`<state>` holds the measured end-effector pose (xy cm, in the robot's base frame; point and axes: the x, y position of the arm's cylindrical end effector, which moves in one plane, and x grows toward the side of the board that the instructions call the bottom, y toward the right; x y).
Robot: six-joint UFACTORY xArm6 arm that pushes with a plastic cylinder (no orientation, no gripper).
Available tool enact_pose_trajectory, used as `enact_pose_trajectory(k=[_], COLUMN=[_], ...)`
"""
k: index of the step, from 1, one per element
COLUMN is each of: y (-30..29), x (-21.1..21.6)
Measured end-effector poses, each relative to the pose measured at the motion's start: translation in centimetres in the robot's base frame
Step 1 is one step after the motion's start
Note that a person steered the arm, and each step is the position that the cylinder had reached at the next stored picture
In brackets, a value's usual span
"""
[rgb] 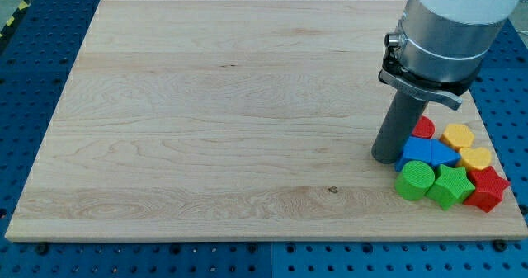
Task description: Place your hand in between the red star and the green star
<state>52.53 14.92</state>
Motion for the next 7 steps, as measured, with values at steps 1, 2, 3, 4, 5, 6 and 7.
enact_pose_trajectory(k=[1,2,3,4,5,6,7], y=[-1.2,-4.3,-2.4,2.0,2.8,3.2,7.8], x=[-0.5,-5.8,-9.5,-9.5,-9.5,-9.3,-7.8])
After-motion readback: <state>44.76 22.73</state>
